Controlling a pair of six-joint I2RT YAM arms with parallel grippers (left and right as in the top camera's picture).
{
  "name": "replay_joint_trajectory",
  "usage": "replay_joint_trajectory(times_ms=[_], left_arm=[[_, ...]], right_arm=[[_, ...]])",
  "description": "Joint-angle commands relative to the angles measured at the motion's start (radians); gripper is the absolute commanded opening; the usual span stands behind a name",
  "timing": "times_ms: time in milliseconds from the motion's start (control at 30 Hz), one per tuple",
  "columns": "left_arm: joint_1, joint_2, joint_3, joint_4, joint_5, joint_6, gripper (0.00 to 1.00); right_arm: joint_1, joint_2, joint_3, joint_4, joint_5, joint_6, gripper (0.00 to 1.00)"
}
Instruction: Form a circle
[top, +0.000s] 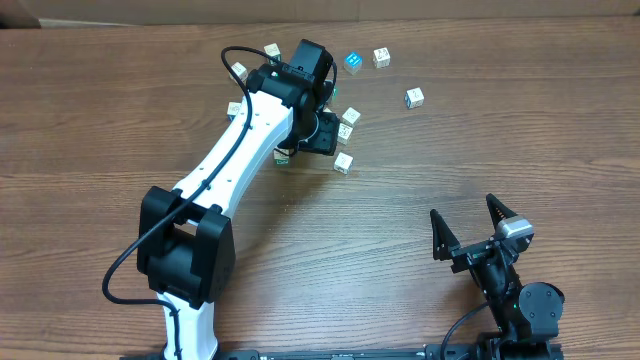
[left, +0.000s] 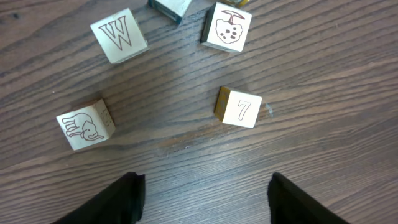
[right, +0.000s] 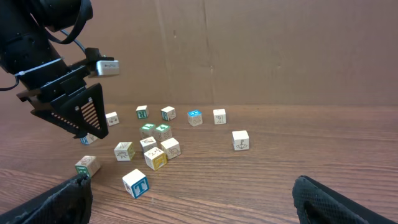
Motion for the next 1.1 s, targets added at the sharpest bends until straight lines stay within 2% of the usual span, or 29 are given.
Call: replay_joint_trajectory(times_ms=[0, 33, 133, 633, 900, 1067], left_arm=[[-0.008, 0.01, 0.023, 0.009, -0.024, -0.002, 0.67], [-0.008, 0.01, 0.023, 0.011, -0.024, -0.002, 0.71], [-0.008, 0.01, 0.023, 0.019, -0.024, -0.002, 1.0], [-0.009, 0.019, 0.021, 0.046, -0.043, -0.004, 1.0], [-0.01, 0.019, 0.019, 0.101, -0.043, -0.127, 1.0], [-0.024, 0.019, 0.005, 0.091, -0.087, -0.129, 0.99]], right_arm=[[-0.003, -0.009, -0.01, 0.005, 0.007, -0.005, 1.0], [-0.003, -0.009, -0.01, 0.005, 0.007, -0.005, 1.0], [-0.003, -0.009, -0.01, 0.005, 0.007, -0.005, 1.0], [-0.003, -0.009, -0.01, 0.005, 0.007, -0.005, 1.0], [-0.003, -0.009, -0.01, 0.005, 0.007, -0.005, 1.0], [-0.003, -0.009, -0.01, 0.005, 0.007, -0.005, 1.0]])
